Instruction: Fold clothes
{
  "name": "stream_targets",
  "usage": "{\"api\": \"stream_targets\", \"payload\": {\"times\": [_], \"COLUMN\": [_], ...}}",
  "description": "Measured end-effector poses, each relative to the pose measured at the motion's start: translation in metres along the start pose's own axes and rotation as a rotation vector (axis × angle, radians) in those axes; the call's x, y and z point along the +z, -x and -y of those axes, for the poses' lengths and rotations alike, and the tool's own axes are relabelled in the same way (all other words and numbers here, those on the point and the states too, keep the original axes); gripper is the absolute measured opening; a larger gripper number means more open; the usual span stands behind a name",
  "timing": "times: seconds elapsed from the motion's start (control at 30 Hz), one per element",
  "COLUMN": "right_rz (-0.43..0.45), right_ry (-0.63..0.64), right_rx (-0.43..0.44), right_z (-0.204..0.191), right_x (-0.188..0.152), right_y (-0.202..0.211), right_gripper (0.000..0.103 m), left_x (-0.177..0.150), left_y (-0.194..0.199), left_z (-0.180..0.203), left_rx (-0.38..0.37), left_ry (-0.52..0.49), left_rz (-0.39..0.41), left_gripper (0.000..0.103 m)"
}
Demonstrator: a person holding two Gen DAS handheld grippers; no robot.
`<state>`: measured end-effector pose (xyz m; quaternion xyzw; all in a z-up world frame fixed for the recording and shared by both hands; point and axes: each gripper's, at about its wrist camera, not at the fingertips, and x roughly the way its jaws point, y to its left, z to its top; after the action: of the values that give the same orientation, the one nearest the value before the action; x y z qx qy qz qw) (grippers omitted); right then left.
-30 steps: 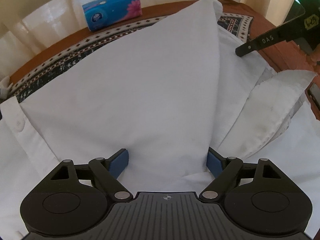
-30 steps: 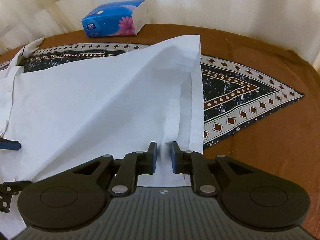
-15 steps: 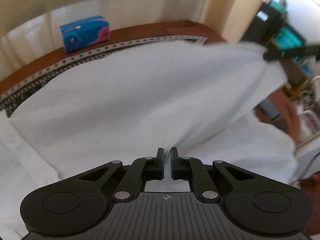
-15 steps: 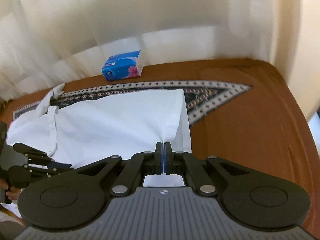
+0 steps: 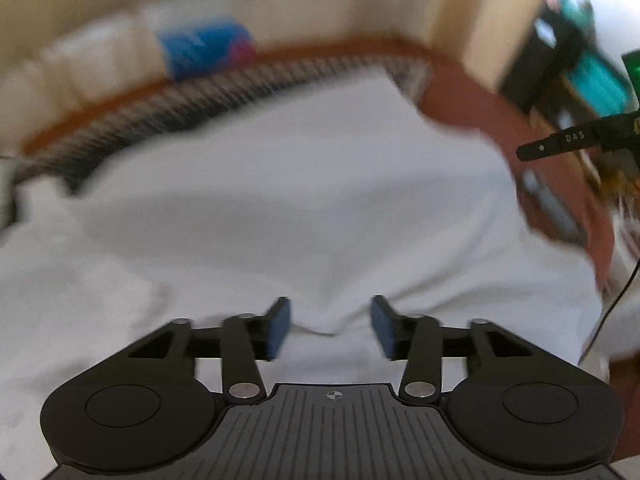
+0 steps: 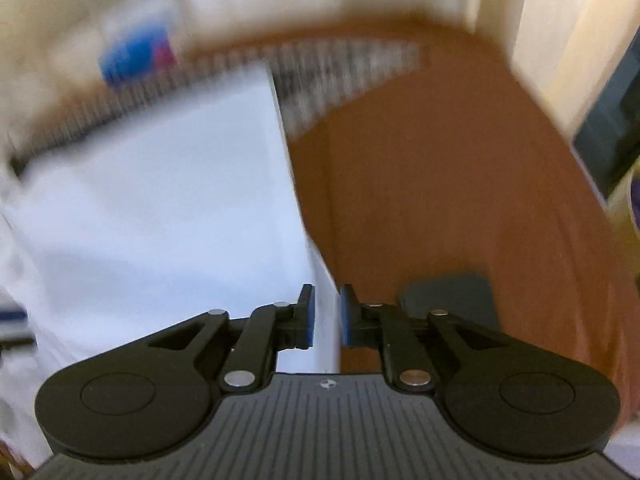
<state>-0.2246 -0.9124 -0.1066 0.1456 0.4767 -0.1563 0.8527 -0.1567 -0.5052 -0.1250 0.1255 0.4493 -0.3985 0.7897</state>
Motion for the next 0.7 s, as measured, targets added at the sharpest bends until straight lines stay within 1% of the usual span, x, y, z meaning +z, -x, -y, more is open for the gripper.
{"api": "stream_targets", "payload": {"times": [0.03,0.07,0.1,0.17,0.3,0.4,0.53,0.57,0.6,0.67,0.7], "right_rz": [0.056,0.101,0.129,0.16,0.148,0.123,0.088,0.074,0.061,0.03,0.012], "right_ry": [0.028,0.059,0.098,0.192,0.348,0.421,0.476,0.472,0.465,0.428,0.402], "right_rx": [0.044,0.091,0.146,0.27,0.49,0.606,0.671,0.682,0.691,0.699,0.698], "right_z": [-0.014,-0.028,-0.046,-0.089,-0.176,-0.242,-0.322,-0.342,-0.359,-0.391,-0.407], "right_x": [0.011,0.021,0.03,0.047,0.071,0.077,0.089,0.096,0.102,0.112,0.117], "right_y": [0.013,0.023,0.029,0.034,0.021,0.007,-0.012,-0.019,-0.026,-0.044,-0.053], "right_gripper": [0.036,0.048,0.052,0.052,0.053,0.053,0.053,0.055,0.059,0.061,0.062], "left_x": [-0.003,-0.008,-0.012,-0.026,-0.06,-0.08,-0.106,-0.112,-0.119,-0.126,-0.129], "left_y": [0.018,0.037,0.055,0.086,0.144,0.163,0.186,0.191,0.197,0.191,0.186], "left_z": [-0.01,-0.024,-0.039,-0.072,-0.142,-0.196,-0.266,-0.284,-0.302,-0.337,-0.355], "left_rx": [0.033,0.088,0.148,0.267,0.509,0.599,0.712,0.74,0.768,0.748,0.72], "left_ry": [0.041,0.093,0.148,0.253,0.462,0.534,0.624,0.646,0.668,0.671,0.66], "left_rz": [0.041,0.077,0.111,0.144,0.171,0.155,0.131,0.124,0.118,0.086,0.082], "left_gripper": [0.078,0.079,0.08,0.08,0.08,0.084,0.087,0.087,0.087,0.087,0.087]}}
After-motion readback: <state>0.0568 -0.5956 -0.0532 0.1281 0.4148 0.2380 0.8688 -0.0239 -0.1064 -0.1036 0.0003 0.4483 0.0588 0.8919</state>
